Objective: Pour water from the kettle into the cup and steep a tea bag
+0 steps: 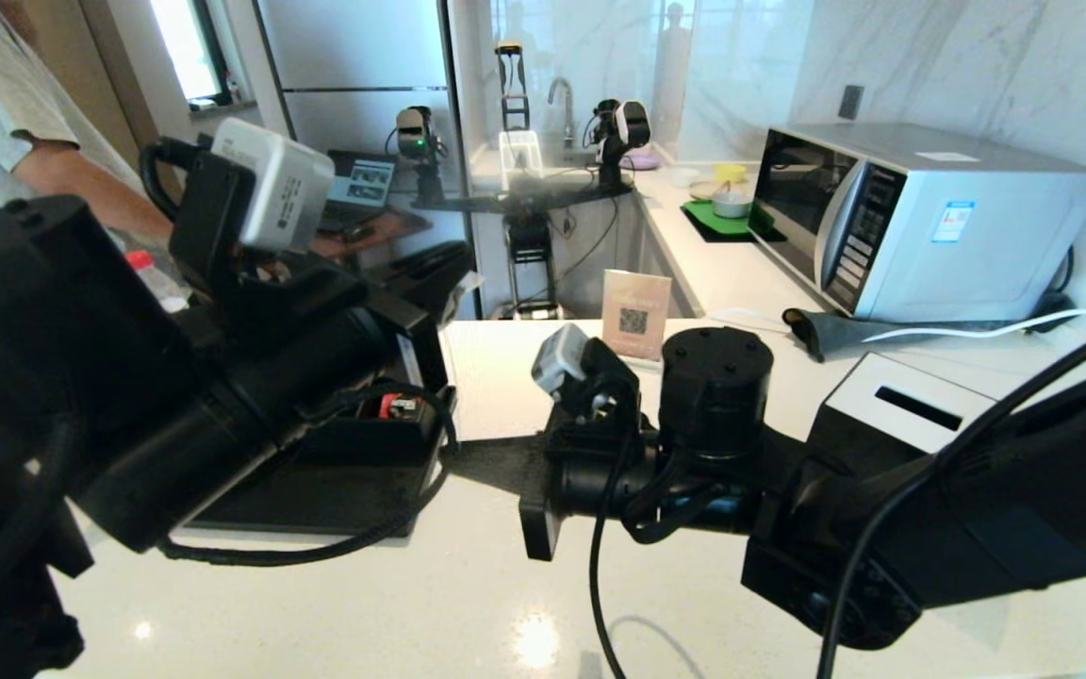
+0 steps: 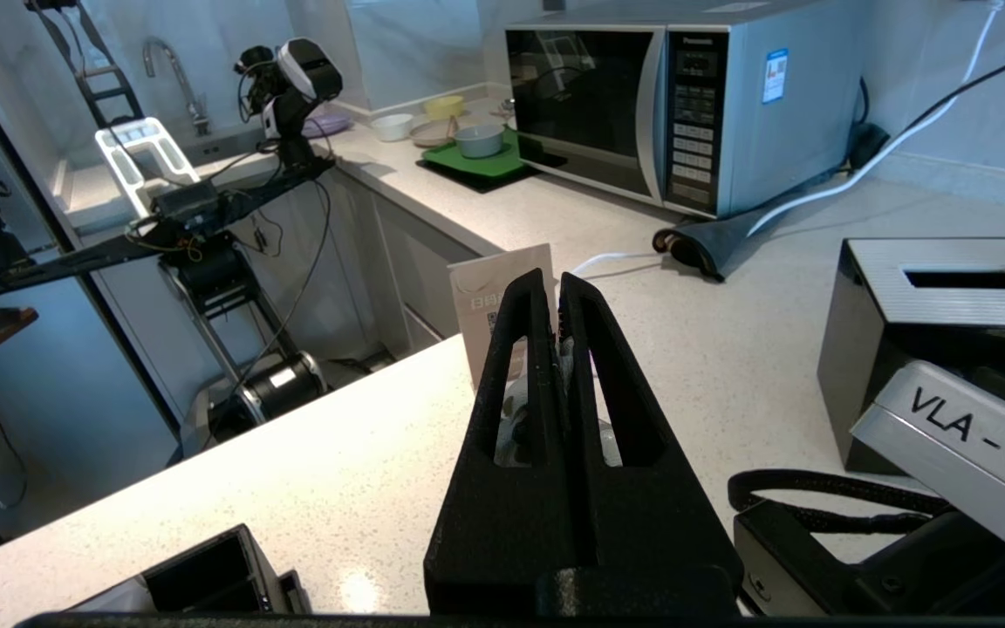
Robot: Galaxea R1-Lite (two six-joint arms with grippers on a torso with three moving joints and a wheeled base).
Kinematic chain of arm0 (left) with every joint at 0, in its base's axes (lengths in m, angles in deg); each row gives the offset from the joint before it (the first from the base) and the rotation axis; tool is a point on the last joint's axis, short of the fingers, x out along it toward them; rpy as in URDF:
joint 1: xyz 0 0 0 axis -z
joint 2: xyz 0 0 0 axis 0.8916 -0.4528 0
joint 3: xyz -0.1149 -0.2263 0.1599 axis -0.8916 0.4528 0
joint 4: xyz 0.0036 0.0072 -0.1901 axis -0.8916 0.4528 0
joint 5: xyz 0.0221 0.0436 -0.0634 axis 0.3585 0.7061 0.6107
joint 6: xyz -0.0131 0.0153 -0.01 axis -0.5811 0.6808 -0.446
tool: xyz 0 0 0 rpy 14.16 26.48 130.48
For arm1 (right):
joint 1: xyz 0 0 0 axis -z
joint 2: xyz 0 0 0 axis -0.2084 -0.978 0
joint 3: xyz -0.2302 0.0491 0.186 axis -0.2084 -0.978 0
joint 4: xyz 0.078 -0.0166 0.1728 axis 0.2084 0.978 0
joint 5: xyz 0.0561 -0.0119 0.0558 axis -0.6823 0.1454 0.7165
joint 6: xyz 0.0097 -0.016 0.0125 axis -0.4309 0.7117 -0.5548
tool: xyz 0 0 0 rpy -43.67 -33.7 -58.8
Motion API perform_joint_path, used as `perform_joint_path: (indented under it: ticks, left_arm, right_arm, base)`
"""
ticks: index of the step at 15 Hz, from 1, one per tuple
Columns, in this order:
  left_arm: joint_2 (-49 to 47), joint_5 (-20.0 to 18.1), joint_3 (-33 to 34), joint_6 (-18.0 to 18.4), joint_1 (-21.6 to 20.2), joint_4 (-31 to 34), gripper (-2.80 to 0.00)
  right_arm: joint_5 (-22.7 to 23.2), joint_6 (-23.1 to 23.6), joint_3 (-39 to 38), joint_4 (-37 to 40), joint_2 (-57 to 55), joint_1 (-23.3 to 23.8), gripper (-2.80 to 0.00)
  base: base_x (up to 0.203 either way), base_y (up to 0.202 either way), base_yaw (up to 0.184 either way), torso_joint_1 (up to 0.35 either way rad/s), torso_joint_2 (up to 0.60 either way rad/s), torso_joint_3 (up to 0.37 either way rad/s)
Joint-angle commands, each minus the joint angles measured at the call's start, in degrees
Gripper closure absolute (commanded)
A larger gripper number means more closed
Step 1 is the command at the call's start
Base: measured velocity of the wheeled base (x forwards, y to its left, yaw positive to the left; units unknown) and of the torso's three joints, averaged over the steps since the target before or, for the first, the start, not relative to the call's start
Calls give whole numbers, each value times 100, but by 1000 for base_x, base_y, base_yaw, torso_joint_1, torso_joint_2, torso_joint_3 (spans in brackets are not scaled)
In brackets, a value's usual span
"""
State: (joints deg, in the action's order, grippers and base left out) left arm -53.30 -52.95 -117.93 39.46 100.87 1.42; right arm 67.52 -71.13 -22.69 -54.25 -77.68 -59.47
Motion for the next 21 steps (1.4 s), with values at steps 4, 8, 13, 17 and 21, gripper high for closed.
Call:
perform_joint_path:
  ticks: [4, 8, 13, 17, 21]
  left_arm:
    - [-10, 3, -1, 12, 44, -32, 0]
    - [-16, 3, 12, 12, 44, -32, 0]
    - [-10, 3, 61, 21, 114, -32, -280]
    - [-2, 12, 157, 30, 114, -48, -280]
    - [12, 20, 262, 30, 106, -63, -280]
  right_arm:
    - [20, 7, -3, -34, 8, -3, 0]
    - [11, -1, 15, -34, 17, 6, 0]
    - [4, -10, 196, -5, 8, 61, 0]
    - [-224, -108, 411, 31, -1, 184, 0]
    - [-243, -291, 658, 50, 8, 386, 0]
  base:
    - [0, 0, 0, 0, 0, 0]
    - [0, 0, 0, 0, 0, 0]
    - [0, 0, 0, 0, 0, 0]
    - [0, 0, 0, 0, 0, 0]
    - [0, 0, 0, 0, 0, 0]
